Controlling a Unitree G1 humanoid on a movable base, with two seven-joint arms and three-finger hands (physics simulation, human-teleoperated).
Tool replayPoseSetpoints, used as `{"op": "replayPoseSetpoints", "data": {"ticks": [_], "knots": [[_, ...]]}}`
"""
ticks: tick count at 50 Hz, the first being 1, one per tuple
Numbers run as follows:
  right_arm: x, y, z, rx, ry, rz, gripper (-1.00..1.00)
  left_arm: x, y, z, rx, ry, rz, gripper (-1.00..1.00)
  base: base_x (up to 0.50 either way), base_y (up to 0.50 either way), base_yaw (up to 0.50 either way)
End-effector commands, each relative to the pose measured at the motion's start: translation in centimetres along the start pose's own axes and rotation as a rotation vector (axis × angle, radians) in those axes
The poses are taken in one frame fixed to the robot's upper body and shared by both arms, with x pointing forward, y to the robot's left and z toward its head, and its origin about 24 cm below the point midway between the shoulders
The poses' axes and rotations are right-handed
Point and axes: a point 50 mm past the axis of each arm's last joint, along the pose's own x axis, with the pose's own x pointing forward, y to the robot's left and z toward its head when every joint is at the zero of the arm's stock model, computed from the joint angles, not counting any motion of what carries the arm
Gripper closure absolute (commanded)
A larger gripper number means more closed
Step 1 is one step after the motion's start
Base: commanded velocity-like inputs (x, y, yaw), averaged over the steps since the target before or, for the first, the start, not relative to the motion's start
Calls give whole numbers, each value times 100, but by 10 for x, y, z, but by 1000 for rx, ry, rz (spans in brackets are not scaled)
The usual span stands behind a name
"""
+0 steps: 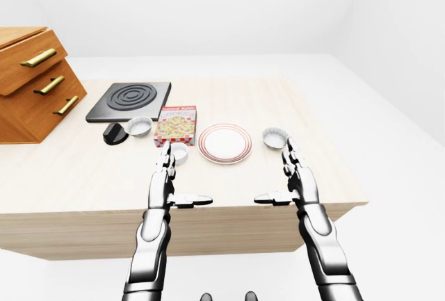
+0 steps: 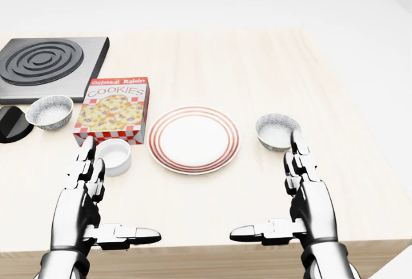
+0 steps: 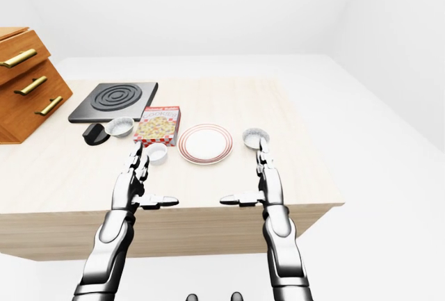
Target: Pick the akita bowl next to the plate and place it on the plate.
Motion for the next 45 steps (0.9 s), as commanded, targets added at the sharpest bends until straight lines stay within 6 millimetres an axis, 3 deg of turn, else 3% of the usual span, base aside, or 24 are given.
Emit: {"op": "replayPoseSetpoints", "data": {"ticks": [1,45], "knots": [[-1,2,1,-13,-12,23,-100,-1,0,1,0,0,1,-100,24,0,0],[-2,2,2,-4,-19,18,-100,-1,0,2,0,1,1,-100,31,0,0]]}}
